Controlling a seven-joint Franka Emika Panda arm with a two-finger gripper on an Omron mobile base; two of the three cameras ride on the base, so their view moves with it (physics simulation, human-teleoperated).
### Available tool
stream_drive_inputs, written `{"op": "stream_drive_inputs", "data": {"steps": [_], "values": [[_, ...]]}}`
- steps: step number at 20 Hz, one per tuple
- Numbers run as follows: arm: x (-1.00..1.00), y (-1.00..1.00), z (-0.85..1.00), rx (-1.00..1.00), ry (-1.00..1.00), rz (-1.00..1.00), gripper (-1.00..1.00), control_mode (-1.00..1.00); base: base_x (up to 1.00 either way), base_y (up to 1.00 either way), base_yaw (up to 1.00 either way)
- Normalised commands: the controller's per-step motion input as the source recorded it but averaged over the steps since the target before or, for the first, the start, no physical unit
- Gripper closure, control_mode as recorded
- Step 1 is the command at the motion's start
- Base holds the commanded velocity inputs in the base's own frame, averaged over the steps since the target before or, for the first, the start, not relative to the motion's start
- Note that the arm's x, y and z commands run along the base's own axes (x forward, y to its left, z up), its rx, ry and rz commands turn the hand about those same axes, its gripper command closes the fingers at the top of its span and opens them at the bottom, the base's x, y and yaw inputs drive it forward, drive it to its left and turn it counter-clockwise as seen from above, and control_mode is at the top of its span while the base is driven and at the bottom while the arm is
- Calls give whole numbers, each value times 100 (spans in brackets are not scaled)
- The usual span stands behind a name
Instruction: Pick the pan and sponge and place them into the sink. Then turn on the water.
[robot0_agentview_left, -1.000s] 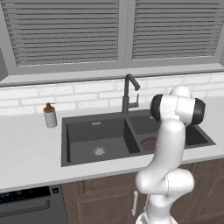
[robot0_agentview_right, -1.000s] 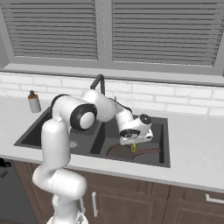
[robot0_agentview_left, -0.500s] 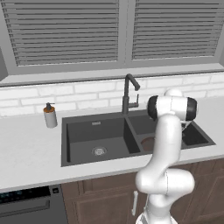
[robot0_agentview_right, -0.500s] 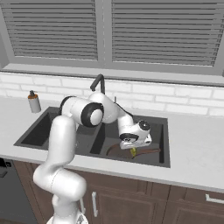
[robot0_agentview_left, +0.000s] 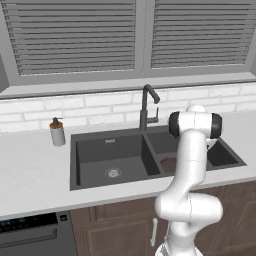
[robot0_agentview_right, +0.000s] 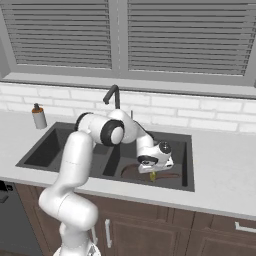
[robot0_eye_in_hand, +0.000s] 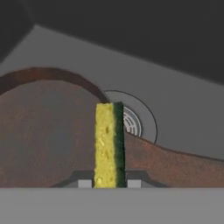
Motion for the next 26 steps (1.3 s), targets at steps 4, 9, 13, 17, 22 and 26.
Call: {"op": "stream_drive_inputs", "data": {"steps": [4,9,13,17,22,26], "values": [[2,0,-4,0,0,0,-100,-100,0,0,0],[0,0,0,0,0,0,-100,-100,0,0,0],[0,15,21,0,0,0,-100,-100,0,0,0],[0,12,71,0,0,0,-100,-100,0,0,0],[-9,4,100,0,0,-2,-100,-100,0,0,0],[-18,3,100,0,10,-15,-100,-100,0,0,0]]}}
